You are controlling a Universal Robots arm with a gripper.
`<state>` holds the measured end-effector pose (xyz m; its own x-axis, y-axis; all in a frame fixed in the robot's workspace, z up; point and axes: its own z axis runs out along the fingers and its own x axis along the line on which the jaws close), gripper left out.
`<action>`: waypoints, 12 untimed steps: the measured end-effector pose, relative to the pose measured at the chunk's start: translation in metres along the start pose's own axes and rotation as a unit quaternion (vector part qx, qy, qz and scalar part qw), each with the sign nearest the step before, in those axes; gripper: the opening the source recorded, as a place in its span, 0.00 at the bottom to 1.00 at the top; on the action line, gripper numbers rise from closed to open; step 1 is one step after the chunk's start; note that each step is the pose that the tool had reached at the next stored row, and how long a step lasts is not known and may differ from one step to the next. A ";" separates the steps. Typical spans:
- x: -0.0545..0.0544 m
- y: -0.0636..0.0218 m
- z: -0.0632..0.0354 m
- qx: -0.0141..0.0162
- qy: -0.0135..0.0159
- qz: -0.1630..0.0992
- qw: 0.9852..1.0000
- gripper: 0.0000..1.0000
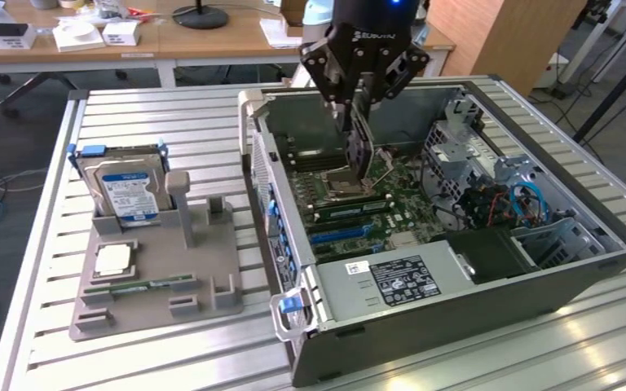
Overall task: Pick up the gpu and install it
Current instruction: 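Pick up the gpu and move the gpu toward the slot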
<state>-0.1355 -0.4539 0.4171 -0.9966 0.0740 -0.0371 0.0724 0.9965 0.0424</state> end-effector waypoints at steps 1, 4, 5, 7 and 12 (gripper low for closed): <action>-0.004 0.0003 0.0002 0.000 0.000 0.000 1.000 0.26; -0.014 0.0010 0.0006 0.000 0.000 0.000 1.000 0.26; -0.017 0.0012 0.0007 0.000 0.000 0.000 1.000 0.26; -0.023 0.0017 0.0010 0.000 0.000 0.000 1.000 0.26; -0.037 0.0027 0.0016 0.000 0.000 0.000 1.000 0.26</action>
<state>-0.0980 -0.4538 0.4171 -0.9966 0.0740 -0.0372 0.0725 0.9965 0.0425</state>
